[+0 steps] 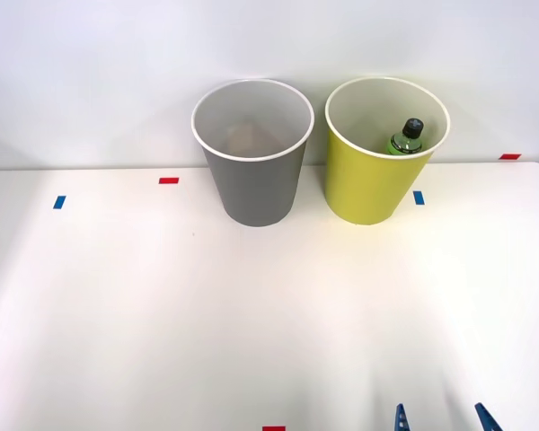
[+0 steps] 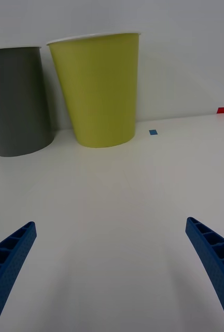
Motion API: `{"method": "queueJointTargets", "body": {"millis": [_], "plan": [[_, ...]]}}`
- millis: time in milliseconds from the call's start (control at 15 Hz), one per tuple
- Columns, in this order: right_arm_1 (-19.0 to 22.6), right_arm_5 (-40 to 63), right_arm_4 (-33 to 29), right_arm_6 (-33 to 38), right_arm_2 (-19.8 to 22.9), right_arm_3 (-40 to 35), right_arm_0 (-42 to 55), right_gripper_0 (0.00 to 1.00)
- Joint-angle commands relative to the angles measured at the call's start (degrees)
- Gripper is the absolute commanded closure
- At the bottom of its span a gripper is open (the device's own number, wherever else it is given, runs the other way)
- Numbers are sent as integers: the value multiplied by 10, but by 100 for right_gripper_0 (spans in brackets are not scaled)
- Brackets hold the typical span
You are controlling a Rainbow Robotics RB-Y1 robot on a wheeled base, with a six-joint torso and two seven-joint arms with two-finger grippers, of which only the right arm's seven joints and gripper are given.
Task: Put cans in the gray bin, plastic bottles in the light green bin
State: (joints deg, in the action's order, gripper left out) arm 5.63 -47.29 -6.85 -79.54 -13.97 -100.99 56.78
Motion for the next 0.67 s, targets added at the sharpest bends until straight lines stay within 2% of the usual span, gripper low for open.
{"method": "queueJointTargets", "body": {"millis": [67, 667], "plan": [[0, 0, 0, 0, 0, 0, 0, 0], [0, 0, 0, 0, 0, 0, 0, 0]]}}
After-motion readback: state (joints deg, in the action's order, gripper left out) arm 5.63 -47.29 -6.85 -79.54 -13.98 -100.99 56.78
